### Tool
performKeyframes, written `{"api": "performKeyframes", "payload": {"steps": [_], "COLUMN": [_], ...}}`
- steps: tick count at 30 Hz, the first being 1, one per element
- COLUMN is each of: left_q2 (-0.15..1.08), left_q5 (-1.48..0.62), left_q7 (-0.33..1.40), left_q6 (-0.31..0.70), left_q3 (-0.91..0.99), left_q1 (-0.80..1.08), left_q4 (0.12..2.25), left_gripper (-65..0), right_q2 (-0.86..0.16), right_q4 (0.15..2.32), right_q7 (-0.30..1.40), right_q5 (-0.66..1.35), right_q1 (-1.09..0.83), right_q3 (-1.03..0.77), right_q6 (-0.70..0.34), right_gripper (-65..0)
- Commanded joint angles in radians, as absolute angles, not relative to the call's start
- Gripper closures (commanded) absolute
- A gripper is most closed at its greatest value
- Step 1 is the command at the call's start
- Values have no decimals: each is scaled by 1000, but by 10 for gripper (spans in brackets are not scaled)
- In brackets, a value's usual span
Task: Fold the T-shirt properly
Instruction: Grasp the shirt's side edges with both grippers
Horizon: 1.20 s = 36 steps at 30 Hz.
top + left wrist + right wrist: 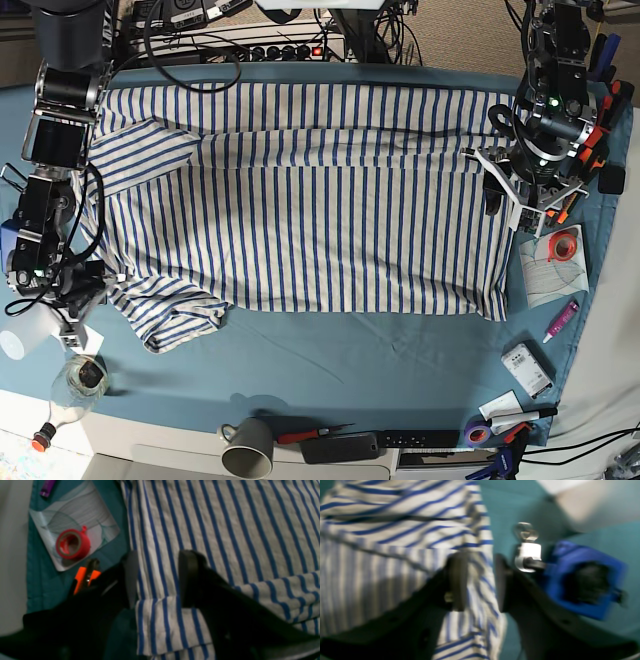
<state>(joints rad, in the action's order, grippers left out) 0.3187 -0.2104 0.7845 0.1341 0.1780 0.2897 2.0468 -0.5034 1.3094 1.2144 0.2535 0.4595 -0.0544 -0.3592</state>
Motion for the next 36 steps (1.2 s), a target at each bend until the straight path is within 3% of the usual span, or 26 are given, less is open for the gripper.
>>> {"api": "performKeyframes", "payload": {"steps": [1, 4, 7, 14, 23, 24, 27, 28, 36], "left_q2": [327, 327, 327, 327, 327, 327, 327, 327, 327], "left_q5": [-213, -213, -213, -213, -213, -213, -213, -213, -213], "left_q7": [762, 762, 762, 762, 759, 759, 759, 759, 759], "left_q6": [130, 131, 131, 130, 131, 131, 131, 131, 130], "left_q3": [184, 184, 184, 184, 184, 184, 184, 184, 184], "left_q1": [283, 282, 282, 282, 282, 282, 282, 282, 282], "left_q4": [2063, 2063, 2063, 2063, 2063, 2063, 2063, 2063, 2063], "left_gripper": [-271, -271, -271, -271, -271, -271, -271, -271, -271], "right_q2": [-521, -526, -530, -529, -523, -523, -524, -524, -524], "right_q4": [1327, 1317, 1251, 994, 955, 955, 955, 955, 956], "right_q7": [1187, 1085, 1018, 889, 871, 875, 903, 909, 1022], "right_q5": [230, 171, 171, 176, 276, 276, 276, 276, 358], "right_q1": [484, 479, 483, 490, 490, 490, 490, 490, 490], "right_q3": [-61, -61, -61, -61, -61, -61, -61, -61, -61], "right_q6": [-325, -241, -231, -310, -369, -369, -369, -369, -371], "right_gripper": [-236, -236, -236, -236, -234, -216, -32, 0, 0]}}
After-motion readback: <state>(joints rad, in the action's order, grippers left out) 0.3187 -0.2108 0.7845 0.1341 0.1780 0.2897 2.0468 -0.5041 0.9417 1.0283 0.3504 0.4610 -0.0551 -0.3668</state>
